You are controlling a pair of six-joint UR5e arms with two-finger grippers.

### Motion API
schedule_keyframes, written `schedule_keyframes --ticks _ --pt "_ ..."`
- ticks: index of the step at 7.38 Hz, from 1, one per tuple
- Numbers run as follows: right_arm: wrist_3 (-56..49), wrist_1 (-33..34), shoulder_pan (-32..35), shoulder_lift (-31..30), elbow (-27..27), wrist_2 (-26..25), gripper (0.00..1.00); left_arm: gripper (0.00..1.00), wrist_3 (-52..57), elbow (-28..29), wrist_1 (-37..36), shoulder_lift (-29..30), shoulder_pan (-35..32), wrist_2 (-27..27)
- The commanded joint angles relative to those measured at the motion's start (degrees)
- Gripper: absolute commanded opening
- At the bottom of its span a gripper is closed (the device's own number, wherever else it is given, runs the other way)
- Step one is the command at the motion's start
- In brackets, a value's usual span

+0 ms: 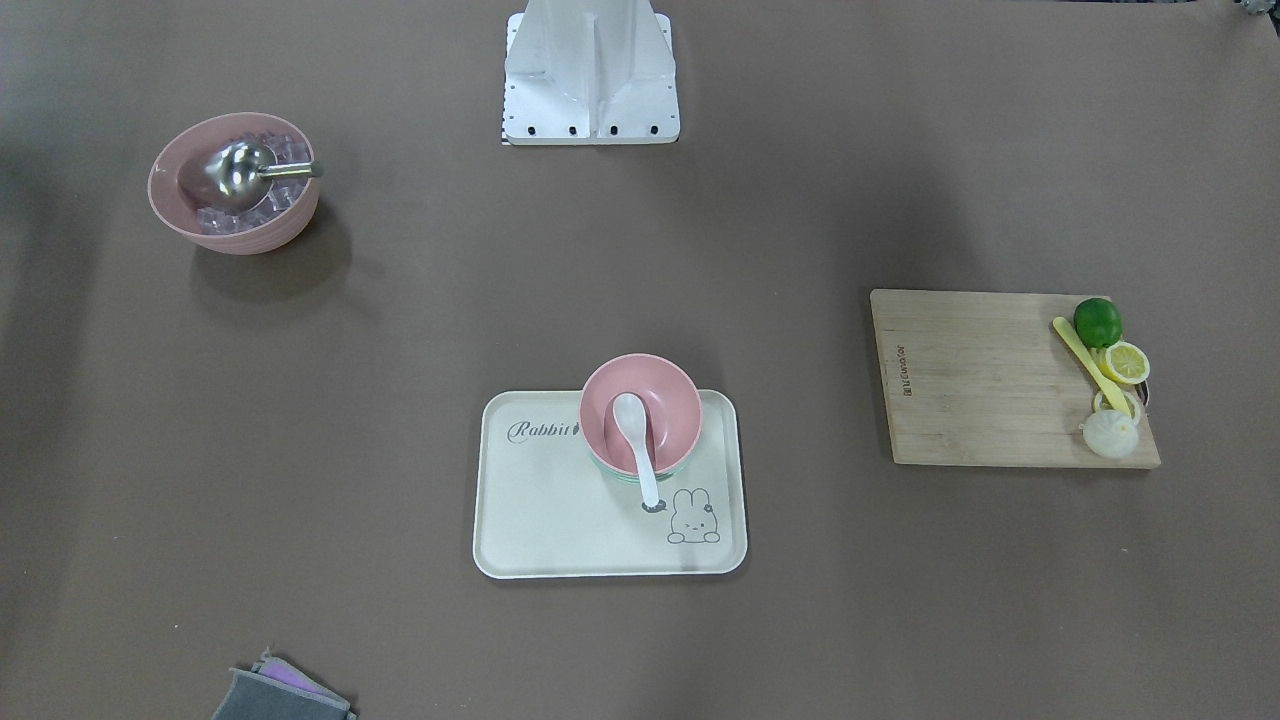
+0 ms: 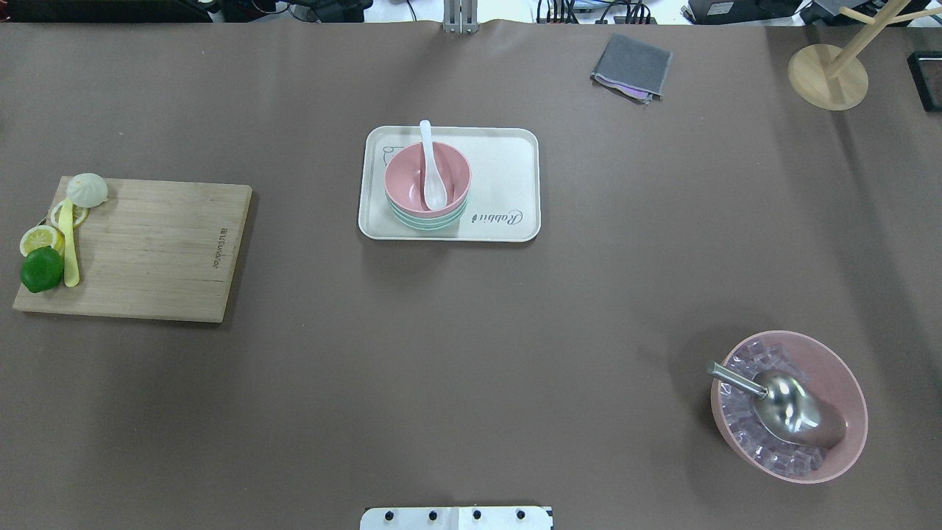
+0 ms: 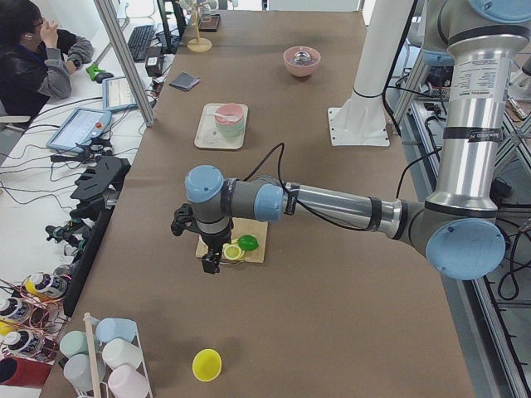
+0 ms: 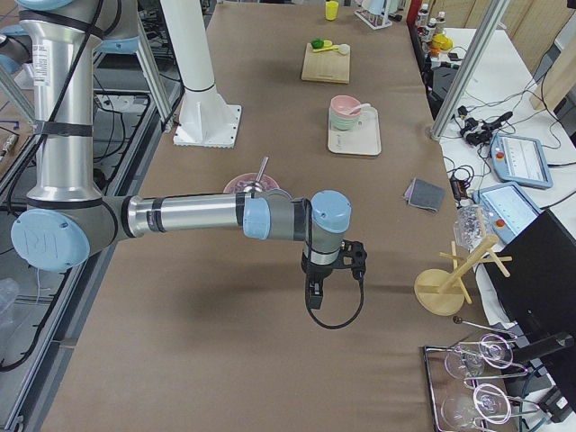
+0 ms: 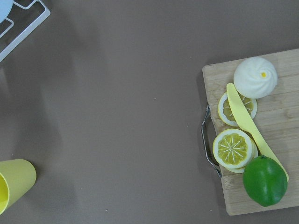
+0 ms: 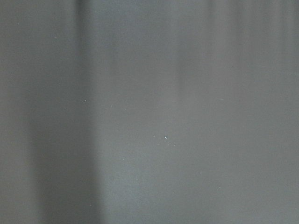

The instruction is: Stack pink bowl on green and place spoon

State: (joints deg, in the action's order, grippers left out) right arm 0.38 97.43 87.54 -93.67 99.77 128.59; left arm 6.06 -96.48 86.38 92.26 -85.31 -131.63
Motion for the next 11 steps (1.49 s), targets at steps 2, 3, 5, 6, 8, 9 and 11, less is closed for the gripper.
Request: schedule_keyframes --ticks 2,3,5,6,8,9,11 --pt "0.1 0.0 -0.1 -0.3 -0.3 0.0 1.00 1.00 0.1 -0.1 0.1 -0.8 0.1 0.1" --pt "0.1 0.0 -0.2 -0.3 -0.5 0.0 1.00 1.00 0.1 -0.1 0.1 -0.8 0.1 0.1" --pt "0.1 0.0 -0.2 -0.6 -0.5 0.0 1.00 1.00 0.1 -0.1 0.1 -0.8 0.1 0.1" --pt "0.1 0.0 -0.2 -0.6 -0.5 0.0 1.00 1.00 0.1 -0.1 0.1 -0.8 0.1 0.1" --pt "0.1 0.0 -0.3 -0.7 -0.5 0.0 1.00 1.00 0.1 -0.1 0.0 -0.8 0.1 0.1" --pt "0.1 0.0 -0.3 -0.7 -0.5 0.0 1.00 1.00 0.1 -0.1 0.0 -0.8 0.1 0.1" --pt "0.1 0.0 -0.3 -1.0 -0.5 0.1 1.00 1.00 0.1 -0.1 0.0 -0.8 0.1 0.1"
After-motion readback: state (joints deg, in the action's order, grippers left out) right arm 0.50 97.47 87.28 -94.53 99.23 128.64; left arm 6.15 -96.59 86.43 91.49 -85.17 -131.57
